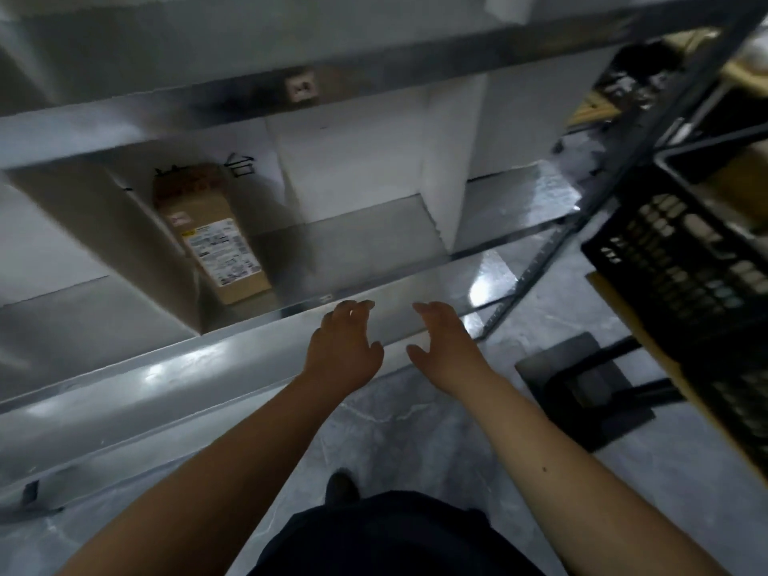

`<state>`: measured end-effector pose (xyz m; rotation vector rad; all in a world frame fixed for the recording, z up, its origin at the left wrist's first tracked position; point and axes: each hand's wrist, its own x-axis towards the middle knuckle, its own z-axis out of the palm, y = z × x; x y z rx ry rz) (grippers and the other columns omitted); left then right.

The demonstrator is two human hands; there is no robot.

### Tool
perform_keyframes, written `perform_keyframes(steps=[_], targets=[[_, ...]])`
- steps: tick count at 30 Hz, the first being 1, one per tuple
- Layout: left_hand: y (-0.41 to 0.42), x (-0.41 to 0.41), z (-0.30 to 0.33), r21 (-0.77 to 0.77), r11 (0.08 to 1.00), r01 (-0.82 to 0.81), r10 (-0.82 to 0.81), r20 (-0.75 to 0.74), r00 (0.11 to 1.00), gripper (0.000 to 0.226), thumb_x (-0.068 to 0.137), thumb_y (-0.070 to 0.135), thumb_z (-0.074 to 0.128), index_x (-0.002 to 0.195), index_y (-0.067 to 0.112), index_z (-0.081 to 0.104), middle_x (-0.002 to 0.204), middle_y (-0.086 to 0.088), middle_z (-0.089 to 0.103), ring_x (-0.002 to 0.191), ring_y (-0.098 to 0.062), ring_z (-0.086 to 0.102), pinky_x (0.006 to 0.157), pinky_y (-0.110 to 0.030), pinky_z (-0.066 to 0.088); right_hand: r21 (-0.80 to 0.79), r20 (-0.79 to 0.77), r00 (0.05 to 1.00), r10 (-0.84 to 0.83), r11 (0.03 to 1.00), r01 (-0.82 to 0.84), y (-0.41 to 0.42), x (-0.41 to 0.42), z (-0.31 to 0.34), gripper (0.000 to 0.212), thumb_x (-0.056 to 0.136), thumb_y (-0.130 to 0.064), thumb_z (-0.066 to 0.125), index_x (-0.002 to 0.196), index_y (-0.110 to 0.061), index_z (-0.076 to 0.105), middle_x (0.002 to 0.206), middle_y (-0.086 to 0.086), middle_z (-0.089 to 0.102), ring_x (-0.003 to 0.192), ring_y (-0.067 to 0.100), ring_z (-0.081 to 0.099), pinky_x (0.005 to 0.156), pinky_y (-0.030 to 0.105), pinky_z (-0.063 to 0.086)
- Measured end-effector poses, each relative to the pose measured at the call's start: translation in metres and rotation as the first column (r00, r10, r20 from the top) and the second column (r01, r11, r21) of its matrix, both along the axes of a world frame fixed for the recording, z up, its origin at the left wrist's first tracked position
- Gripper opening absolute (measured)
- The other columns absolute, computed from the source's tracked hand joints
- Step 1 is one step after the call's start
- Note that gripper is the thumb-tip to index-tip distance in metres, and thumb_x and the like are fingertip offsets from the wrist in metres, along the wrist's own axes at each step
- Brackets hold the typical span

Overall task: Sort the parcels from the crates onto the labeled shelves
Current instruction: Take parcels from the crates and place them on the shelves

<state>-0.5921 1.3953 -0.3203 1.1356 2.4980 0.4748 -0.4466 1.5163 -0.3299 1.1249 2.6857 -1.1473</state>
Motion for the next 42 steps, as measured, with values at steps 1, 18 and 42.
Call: perform_keyframes(steps=[1, 18, 42], targets=[[0.015, 0.011, 0.001, -0.002, 0.998, 0.058, -0.058, -0.004, 0.998, 0.073, 0.093, 0.043, 0.068, 0.158, 0.026, 0.037, 0.160, -0.004, 0.042, 0.142, -0.028, 0.043, 0.118, -0.048, 0.040, 0.009, 0.016, 0.999, -0.044, 0.999, 0.044, 0.009, 0.022, 0.002, 0.075, 0.100, -0.032, 0.066, 0.164, -0.023, 0.026, 0.169, 0.008, 0.020, 0.154, 0.025, 0.023, 0.125, 0.034, 0.022], [0.257, 0.330, 0.076, 0.266, 0.658, 0.705, -0.714, -0.077, 0.696, 0.071, 0.092, 0.042, 0.066, 0.155, 0.022, 0.042, 0.151, -0.002, 0.048, 0.137, -0.026, 0.046, 0.107, -0.043, 0.047, 0.328, 0.030, 0.788, -0.615, 0.751, 0.574, 0.135, 0.382, 0.095, 0.064, 0.102, -0.035, 0.062, 0.159, -0.028, 0.034, 0.170, -0.003, 0.012, 0.156, 0.023, 0.019, 0.121, 0.043, 0.035], [0.492, 0.460, 0.091, -0.104, 0.226, 0.969, -0.958, 0.159, 0.240, 0.069, 0.100, 0.025, 0.063, 0.162, 0.024, 0.032, 0.159, -0.009, 0.034, 0.138, -0.031, 0.048, 0.111, -0.039, 0.045, 0.175, 0.359, 0.653, -0.667, 0.735, 0.655, 0.313, 0.485, 0.093, 0.067, 0.094, -0.043, 0.066, 0.154, -0.022, 0.044, 0.154, 0.005, 0.044, 0.133, 0.025, 0.051, 0.104, 0.040, 0.049]])
